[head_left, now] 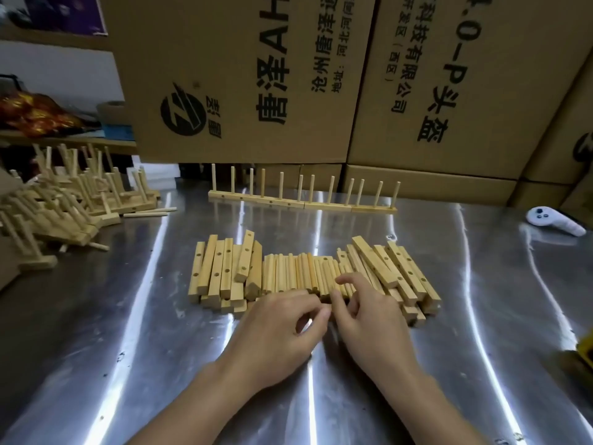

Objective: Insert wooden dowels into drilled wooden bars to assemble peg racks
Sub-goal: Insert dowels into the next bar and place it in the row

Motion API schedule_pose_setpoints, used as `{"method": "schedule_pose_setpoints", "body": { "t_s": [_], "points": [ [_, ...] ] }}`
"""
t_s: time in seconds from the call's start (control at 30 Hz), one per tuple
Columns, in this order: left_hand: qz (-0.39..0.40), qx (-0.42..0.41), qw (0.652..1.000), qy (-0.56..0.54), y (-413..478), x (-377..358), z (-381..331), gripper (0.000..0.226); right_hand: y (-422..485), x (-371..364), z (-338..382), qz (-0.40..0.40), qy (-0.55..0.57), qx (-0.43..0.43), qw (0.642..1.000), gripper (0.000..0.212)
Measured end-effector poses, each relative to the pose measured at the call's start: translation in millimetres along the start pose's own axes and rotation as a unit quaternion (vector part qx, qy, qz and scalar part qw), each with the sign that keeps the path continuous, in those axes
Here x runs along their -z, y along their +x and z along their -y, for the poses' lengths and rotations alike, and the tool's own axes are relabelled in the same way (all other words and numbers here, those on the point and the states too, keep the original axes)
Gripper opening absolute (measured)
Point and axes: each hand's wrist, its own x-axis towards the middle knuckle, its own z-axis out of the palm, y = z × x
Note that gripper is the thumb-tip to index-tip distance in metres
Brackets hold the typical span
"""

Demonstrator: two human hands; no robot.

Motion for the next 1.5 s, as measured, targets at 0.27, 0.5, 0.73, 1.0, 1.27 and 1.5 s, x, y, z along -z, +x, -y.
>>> {"method": "schedule_pose_setpoints", "body": {
  "t_s": [0.27, 0.5, 0.73, 1.0, 1.27, 1.5],
  "points": [
    [-0.156, 0.017, 0.979, 0.133, 14.9, 29.8, 27.6, 0.025, 6.1, -6.5, -16.3, 0.043, -0.020, -0.002, 0.999, 0.030],
    [-0.139, 0.078, 0.956, 0.247, 14.1, 31.4, 49.1, 0.020, 8.6, -7.9, -15.9, 0.035, -0.014, -0.021, 0.999, 0.015],
    [-0.151, 0.154, 0.947, 0.237, 14.3, 35.7, 50.5, 0.030, 7.2, -3.4, -14.0, -0.046, 0.002, -0.018, 0.999, 0.015],
    [-0.167, 0.233, 0.943, 0.170, 17.2, 41.6, 57.6, 0.035, 6.5, -3.5, -11.1, -0.042, -0.050, -0.017, 0.998, 0.023],
    [-0.195, 0.277, 0.935, 0.101, 21.9, 42.0, 50.1, 0.028, 6.5, -4.7, -12.3, -0.026, -0.073, -0.018, 0.997, 0.026],
    [-0.260, 0.261, 0.927, 0.069, 21.8, 40.9, 49.2, 0.033, 7.7, -4.1, -11.2, -0.044, -0.073, -0.014, 0.996, 0.025]
  ]
}}
